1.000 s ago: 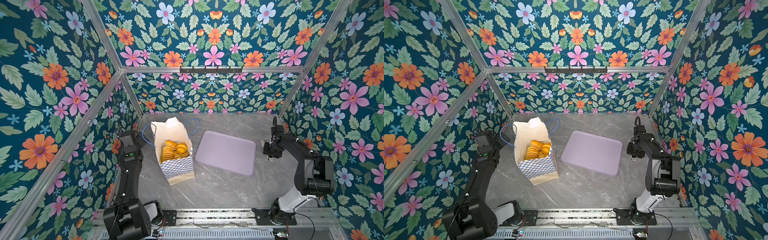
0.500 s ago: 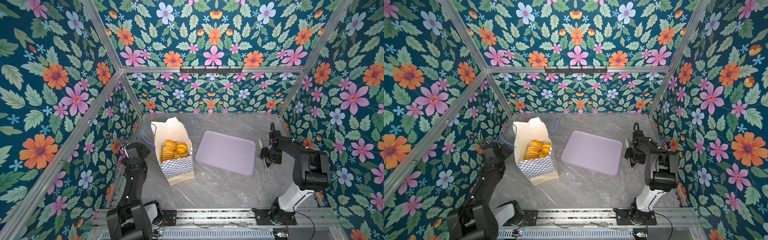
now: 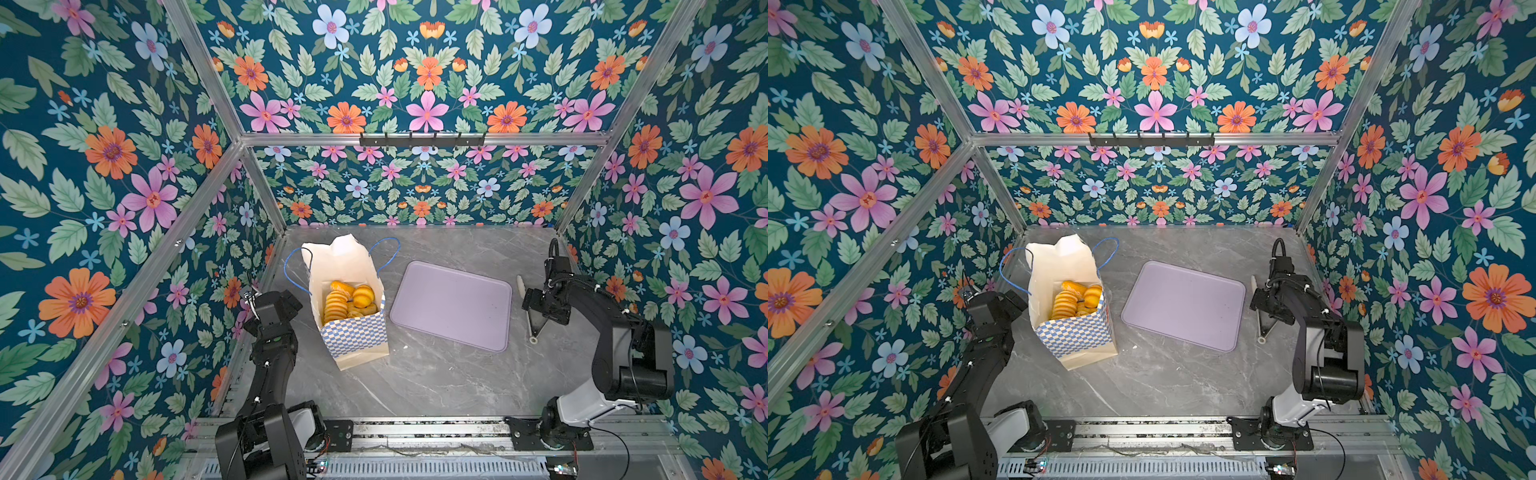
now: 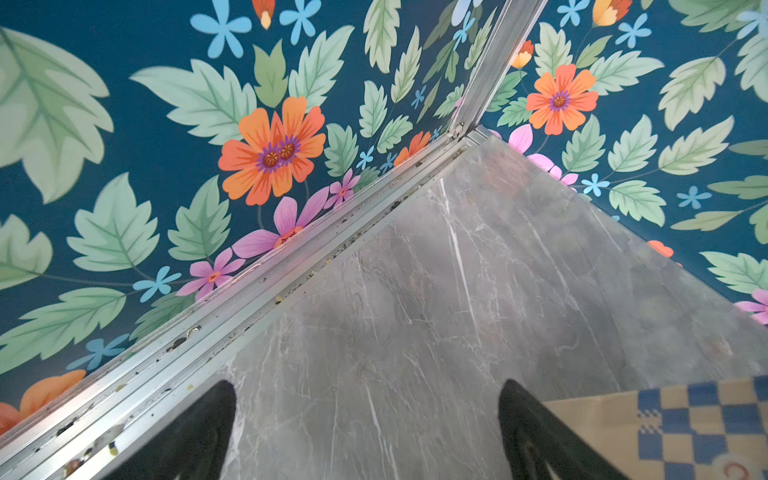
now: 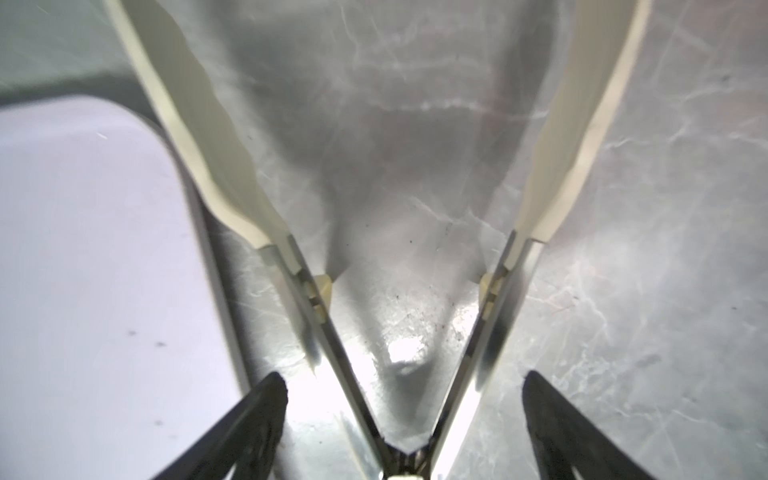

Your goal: Place the fake bread into the paper bag

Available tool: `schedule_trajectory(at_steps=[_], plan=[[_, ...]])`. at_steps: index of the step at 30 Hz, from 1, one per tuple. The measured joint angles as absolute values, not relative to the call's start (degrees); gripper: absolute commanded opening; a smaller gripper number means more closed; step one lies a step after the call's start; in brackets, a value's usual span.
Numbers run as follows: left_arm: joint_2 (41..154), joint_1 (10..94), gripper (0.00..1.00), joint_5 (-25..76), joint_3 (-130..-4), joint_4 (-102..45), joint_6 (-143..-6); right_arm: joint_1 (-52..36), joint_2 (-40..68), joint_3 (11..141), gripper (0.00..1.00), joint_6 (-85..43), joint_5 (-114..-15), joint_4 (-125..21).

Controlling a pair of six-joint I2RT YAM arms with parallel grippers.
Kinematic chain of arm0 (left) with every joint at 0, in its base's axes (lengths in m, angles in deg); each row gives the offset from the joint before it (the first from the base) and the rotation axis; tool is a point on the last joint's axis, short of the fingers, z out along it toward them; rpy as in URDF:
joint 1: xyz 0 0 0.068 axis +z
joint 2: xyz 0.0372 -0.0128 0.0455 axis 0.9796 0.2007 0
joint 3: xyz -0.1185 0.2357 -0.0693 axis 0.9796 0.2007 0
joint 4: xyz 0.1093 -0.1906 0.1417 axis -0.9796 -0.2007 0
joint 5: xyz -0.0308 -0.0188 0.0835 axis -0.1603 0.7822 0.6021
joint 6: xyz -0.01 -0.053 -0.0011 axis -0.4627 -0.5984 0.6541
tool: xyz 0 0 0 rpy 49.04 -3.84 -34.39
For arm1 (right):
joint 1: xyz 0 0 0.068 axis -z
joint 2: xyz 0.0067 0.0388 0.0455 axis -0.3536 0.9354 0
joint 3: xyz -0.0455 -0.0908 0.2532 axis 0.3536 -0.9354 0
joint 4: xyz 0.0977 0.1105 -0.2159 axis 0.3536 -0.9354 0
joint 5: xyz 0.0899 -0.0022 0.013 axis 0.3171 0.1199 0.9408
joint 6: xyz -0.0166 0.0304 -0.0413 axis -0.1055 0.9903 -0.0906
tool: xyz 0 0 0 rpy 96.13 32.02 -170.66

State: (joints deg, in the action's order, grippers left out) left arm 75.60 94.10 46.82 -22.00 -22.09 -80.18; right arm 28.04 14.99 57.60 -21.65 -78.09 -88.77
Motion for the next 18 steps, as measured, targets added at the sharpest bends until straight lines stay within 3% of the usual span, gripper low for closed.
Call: schedule_trajectory(at_steps=[6, 7, 8, 13, 18], plan=[[75.7, 93.9, 1.00, 45.7, -18.7, -17.7, -80.3, 28.0, 2.4, 52.9, 0.88, -20.3, -79.1, -84.4], [75.9, 93.8, 1.00, 45.6, -17.9, -16.7, -80.3, 28.0, -0.9, 51.5, 0.97, -19.9, -79.9, -83.3], [76.0, 93.7, 1.00, 45.6, -17.4, -16.0, -80.3, 28.0, -3.6, 50.4, 0.99, -19.2, -80.7, -82.3], [76.5, 92.8, 1.00, 45.6, -13.8, -10.8, -80.3, 28.0, -15.8, 40.2, 0.99, -19.1, -82.5, -69.1], [77.3, 90.2, 1.00, 46.8, -10.9, -5.3, -79.9, 27.9, -20.0, 31.0, 0.99, -20.1, -80.6, -58.1]])
